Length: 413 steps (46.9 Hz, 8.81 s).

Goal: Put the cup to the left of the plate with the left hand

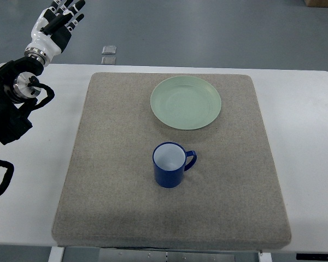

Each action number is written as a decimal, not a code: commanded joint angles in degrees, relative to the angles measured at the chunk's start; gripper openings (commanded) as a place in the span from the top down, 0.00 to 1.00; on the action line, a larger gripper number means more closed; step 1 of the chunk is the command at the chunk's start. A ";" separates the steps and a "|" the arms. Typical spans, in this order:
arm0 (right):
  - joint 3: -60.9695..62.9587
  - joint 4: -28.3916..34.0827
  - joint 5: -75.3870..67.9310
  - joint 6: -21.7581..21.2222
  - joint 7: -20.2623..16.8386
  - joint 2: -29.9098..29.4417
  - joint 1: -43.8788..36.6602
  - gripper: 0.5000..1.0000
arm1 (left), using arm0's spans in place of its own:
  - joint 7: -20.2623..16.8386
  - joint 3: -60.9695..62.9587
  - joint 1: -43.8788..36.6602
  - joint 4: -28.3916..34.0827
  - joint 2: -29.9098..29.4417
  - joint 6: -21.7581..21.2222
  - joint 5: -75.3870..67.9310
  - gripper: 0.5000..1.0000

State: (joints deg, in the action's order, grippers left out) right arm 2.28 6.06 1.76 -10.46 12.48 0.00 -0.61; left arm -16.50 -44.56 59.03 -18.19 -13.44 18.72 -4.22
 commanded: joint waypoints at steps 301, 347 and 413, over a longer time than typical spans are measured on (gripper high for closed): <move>0.00 0.00 0.00 0.00 0.00 0.00 0.00 0.14 | -4.33 21.63 -15.88 -46.06 -10.20 0.63 -36.56 0.77; 0.00 0.00 0.00 0.00 0.00 0.00 0.00 0.14 | -6.97 13.45 -16.05 -28.39 -10.20 -12.92 -23.64 0.71; 0.00 0.00 0.00 0.00 0.00 0.00 0.00 0.14 | -8.02 3.52 -18.07 -30.15 -9.32 -14.06 -23.11 0.01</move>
State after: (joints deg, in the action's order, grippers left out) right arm 2.29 6.06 1.76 -10.46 12.48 0.00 -0.62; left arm -24.49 -39.08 40.94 -48.26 -22.22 3.85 -27.42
